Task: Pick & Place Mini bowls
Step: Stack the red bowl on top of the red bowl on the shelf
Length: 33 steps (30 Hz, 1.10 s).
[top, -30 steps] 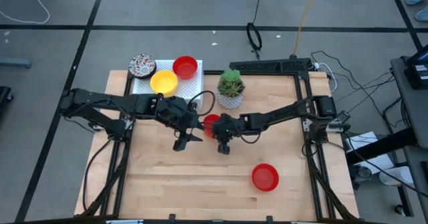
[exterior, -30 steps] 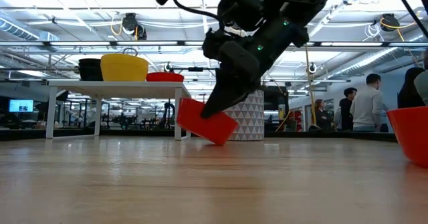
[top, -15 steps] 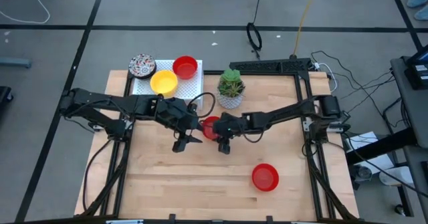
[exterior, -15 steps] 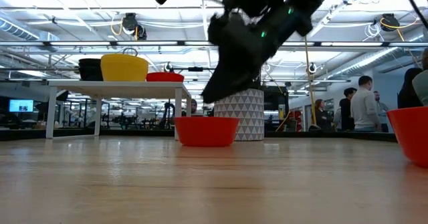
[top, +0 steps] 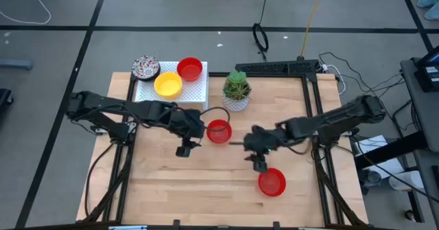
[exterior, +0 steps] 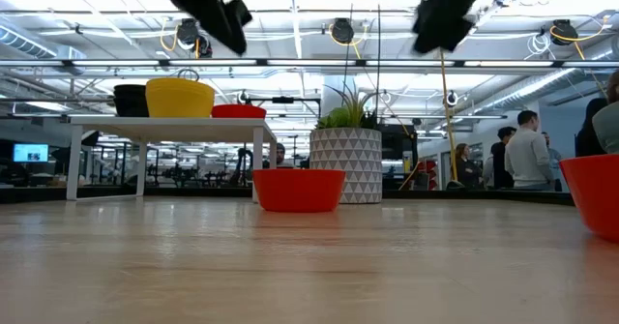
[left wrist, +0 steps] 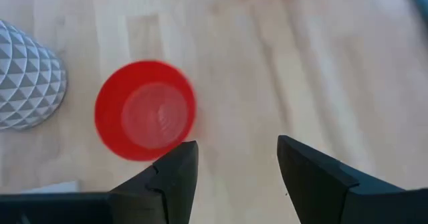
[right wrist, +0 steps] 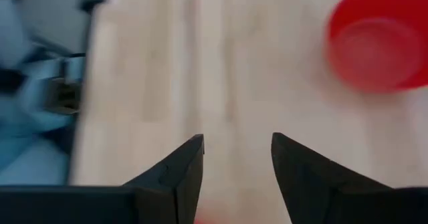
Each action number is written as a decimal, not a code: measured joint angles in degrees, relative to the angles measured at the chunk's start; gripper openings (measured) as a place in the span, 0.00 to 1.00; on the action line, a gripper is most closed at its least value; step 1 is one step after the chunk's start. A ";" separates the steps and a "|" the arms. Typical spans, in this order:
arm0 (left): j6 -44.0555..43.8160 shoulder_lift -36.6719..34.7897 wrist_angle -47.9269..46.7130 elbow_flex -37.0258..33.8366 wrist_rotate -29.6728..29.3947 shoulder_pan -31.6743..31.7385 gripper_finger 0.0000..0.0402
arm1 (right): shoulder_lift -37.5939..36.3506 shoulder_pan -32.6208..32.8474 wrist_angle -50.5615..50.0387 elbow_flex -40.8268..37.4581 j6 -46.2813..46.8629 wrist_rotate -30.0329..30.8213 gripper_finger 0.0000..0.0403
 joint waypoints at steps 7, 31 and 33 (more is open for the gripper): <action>7.09 7.22 3.10 0.00 -2.35 -0.01 0.52 | -3.21 9.61 0.03 0.00 10.79 0.27 0.41; 10.23 26.96 13.92 0.00 -12.48 0.03 0.51 | -3.50 22.28 -4.87 -0.02 25.10 0.42 0.40; 10.45 26.89 14.08 0.00 -11.89 0.01 0.46 | -3.50 22.26 -4.91 -0.02 25.04 0.42 0.40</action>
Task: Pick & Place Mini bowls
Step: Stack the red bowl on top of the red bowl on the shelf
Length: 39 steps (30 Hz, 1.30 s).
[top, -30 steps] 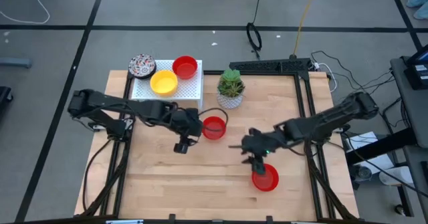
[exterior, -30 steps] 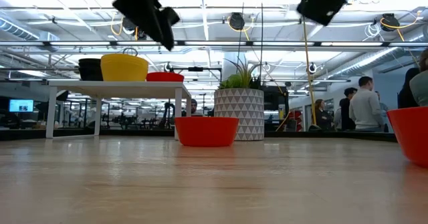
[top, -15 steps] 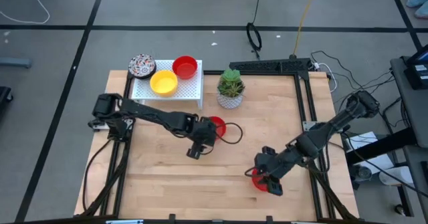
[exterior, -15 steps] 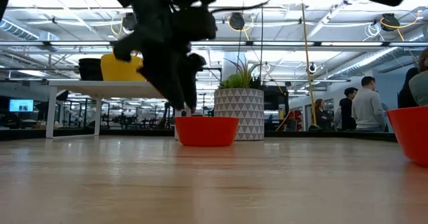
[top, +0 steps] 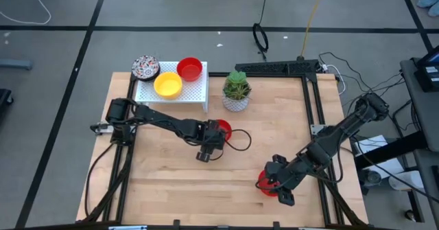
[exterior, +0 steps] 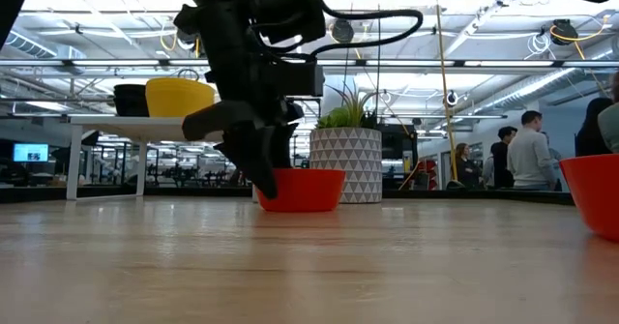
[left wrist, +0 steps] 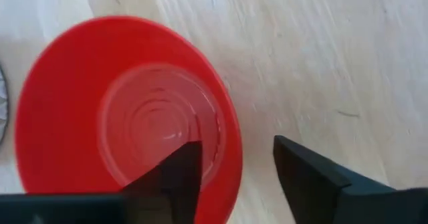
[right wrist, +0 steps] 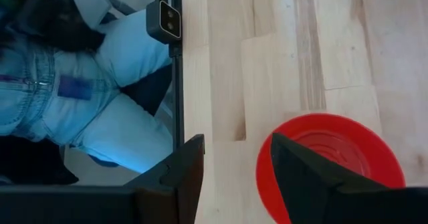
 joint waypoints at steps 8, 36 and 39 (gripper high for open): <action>-3.15 -0.79 -3.38 0.02 3.88 -0.07 0.04 | 0.00 0.00 -0.15 0.00 -0.13 -0.13 0.40; 0.18 -33.84 -3.75 0.02 -10.89 11.73 0.02 | 0.04 -3.71 4.83 -5.79 -14.69 -0.13 0.40; 0.21 -34.46 -3.77 0.02 -10.96 16.23 0.03 | 0.04 -4.84 4.79 -6.54 -15.66 -0.16 0.40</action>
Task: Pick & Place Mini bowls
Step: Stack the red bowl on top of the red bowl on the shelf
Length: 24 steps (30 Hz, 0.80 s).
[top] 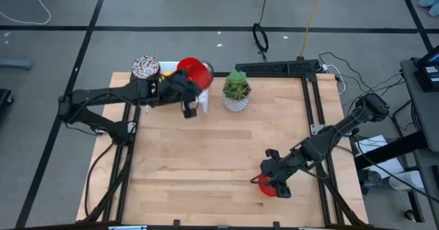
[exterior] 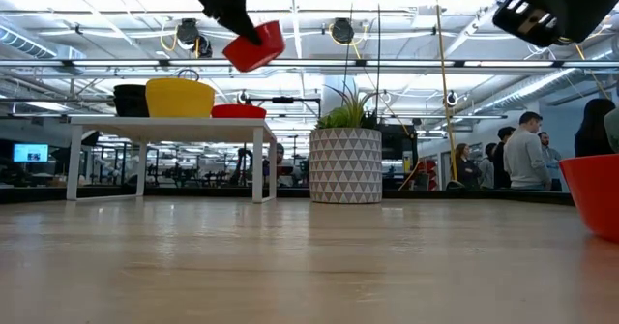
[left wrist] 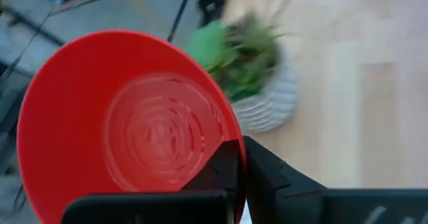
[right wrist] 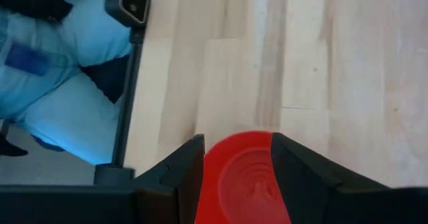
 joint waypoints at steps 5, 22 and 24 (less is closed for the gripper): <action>2.03 0.26 0.31 0.00 0.04 7.51 0.04 | 0.00 -1.77 0.06 -0.63 -0.02 -0.01 0.40; 0.80 7.38 4.23 0.02 11.51 22.94 0.02 | -0.02 -5.66 0.08 -0.68 -4.50 -0.02 0.40; 0.82 8.09 3.83 0.02 12.03 23.54 0.05 | -0.02 -5.86 0.06 -0.68 -4.48 -0.02 0.40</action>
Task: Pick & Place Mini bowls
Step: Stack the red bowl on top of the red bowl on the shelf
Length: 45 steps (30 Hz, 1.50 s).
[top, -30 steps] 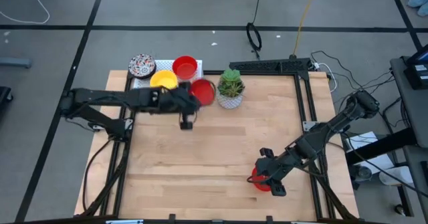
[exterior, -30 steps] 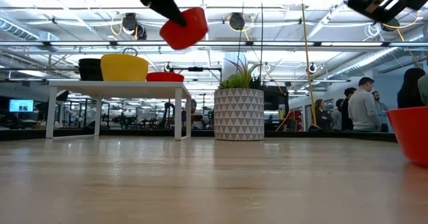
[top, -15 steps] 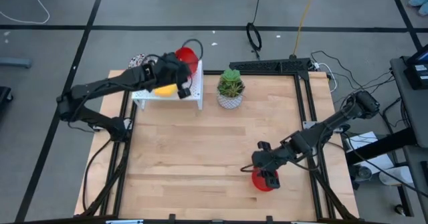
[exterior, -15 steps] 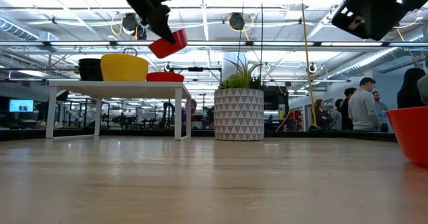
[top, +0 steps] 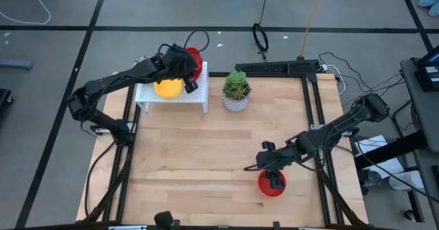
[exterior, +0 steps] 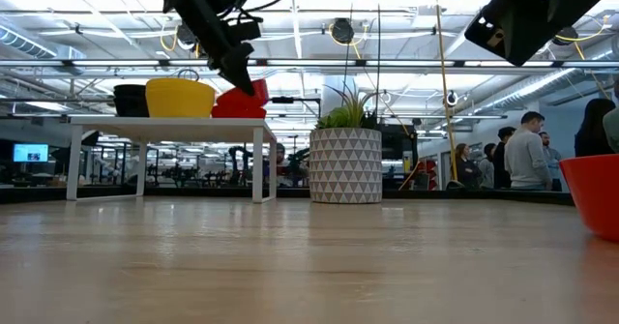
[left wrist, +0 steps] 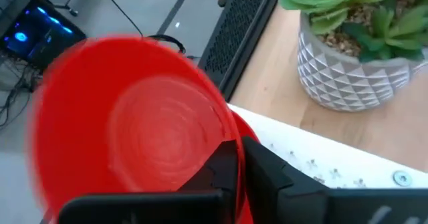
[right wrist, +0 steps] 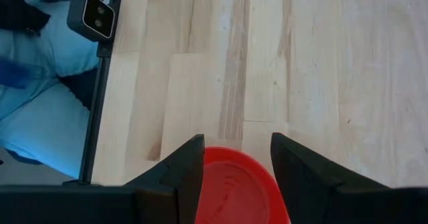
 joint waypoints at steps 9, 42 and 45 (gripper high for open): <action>0.46 0.82 0.22 0.00 0.00 0.18 0.08 | 0.00 -0.22 0.02 0.00 -0.56 -0.03 0.40; -5.90 0.51 -3.82 0.00 -5.92 -0.32 0.40 | -0.29 -2.66 -0.05 0.00 2.39 -0.07 0.40; -5.97 -1.37 -3.47 0.00 -5.92 -1.09 0.48 | -0.82 -2.64 -0.25 0.00 4.60 -1.70 0.40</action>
